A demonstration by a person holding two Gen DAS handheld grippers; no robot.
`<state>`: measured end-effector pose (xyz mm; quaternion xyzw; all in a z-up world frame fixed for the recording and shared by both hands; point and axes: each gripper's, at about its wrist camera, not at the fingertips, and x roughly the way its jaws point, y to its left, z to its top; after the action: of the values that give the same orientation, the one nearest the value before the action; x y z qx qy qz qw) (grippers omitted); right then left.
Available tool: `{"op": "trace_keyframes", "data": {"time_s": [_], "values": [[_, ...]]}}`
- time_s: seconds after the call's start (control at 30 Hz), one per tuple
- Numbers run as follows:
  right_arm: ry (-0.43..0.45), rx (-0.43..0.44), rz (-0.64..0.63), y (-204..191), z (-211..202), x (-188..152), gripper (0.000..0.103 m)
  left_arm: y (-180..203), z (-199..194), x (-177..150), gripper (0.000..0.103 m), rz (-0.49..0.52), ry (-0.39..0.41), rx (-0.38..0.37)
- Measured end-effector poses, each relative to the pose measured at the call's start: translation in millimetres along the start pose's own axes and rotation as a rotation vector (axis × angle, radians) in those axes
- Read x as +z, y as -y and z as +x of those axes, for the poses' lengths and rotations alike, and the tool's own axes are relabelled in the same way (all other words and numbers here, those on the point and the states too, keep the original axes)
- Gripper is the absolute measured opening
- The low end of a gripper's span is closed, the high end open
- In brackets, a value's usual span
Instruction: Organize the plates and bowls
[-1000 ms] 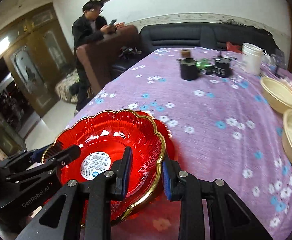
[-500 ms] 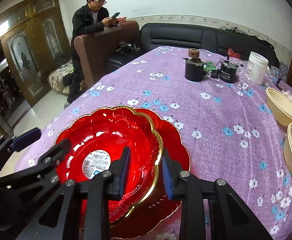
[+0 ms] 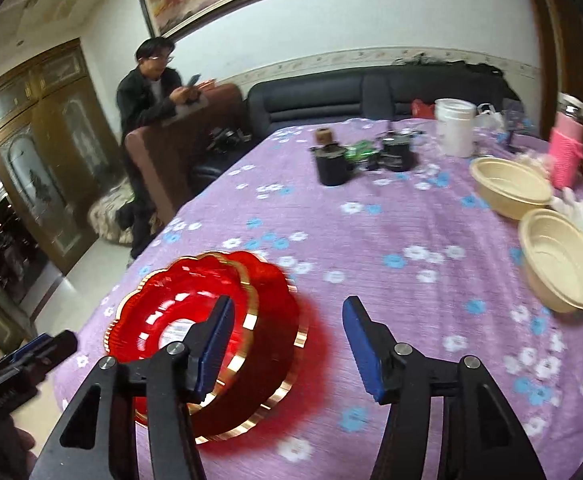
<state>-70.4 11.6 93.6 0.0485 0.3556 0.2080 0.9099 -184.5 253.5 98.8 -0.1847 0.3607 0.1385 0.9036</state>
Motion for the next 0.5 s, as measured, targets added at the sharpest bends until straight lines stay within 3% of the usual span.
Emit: {"op": "trace_keyframes", "data": {"time_s": [0.4, 0.5], "values": [[-0.125, -0.029, -0.064, -22, 34, -16, 0.061, 10, -11, -12, 0.078, 0.047, 0.001, -0.013], [-0.105, -0.016, -0.043, -21, 28, -16, 0.061, 14, -14, -14, 0.078, 0.070, 0.015, 0.002]]}}
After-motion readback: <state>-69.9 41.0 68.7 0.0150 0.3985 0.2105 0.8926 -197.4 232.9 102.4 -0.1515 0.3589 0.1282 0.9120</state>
